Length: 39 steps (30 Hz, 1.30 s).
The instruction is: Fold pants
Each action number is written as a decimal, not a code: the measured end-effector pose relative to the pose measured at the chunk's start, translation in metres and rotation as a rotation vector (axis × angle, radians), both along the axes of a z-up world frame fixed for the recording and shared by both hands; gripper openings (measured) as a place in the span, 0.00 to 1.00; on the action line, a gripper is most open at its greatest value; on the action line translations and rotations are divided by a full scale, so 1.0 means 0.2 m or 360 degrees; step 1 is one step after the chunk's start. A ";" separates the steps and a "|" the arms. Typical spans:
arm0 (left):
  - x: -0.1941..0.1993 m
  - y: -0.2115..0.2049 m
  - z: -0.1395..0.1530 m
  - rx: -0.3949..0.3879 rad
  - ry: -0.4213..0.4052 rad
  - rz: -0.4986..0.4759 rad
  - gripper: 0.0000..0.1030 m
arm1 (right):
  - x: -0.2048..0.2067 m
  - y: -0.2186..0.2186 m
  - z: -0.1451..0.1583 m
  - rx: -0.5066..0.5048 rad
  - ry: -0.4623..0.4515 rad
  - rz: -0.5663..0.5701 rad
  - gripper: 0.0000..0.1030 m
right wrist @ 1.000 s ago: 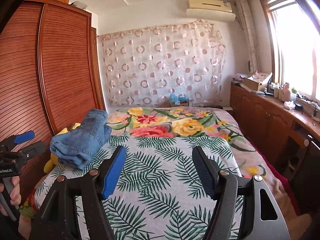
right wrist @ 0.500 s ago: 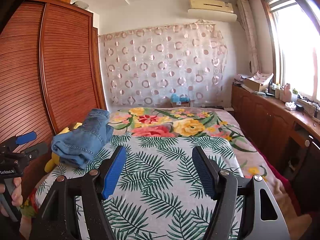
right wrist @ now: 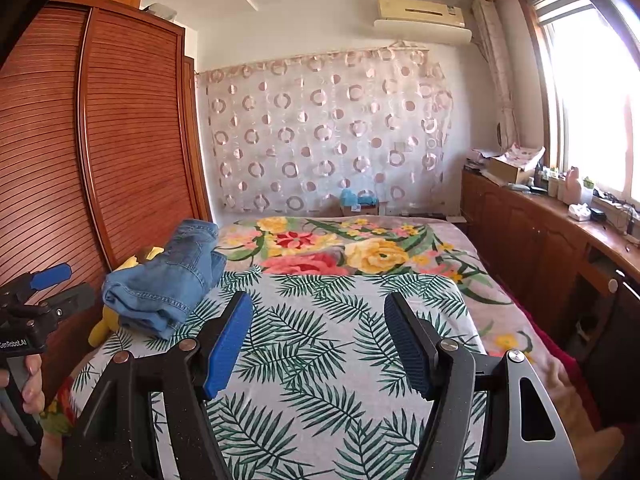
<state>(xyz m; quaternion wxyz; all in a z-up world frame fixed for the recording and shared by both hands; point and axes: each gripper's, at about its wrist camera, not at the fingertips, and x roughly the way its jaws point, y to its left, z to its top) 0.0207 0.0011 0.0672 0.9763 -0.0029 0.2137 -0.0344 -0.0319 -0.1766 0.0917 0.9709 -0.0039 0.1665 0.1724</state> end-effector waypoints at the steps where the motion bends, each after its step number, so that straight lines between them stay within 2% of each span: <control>1: 0.00 0.00 0.00 0.0000 0.0000 0.0001 1.00 | 0.00 0.00 0.00 0.0000 0.0000 0.0000 0.68; 39: 0.00 0.00 0.00 -0.0004 -0.0003 0.0000 1.00 | 0.00 -0.03 0.01 0.0000 -0.0002 -0.0006 0.68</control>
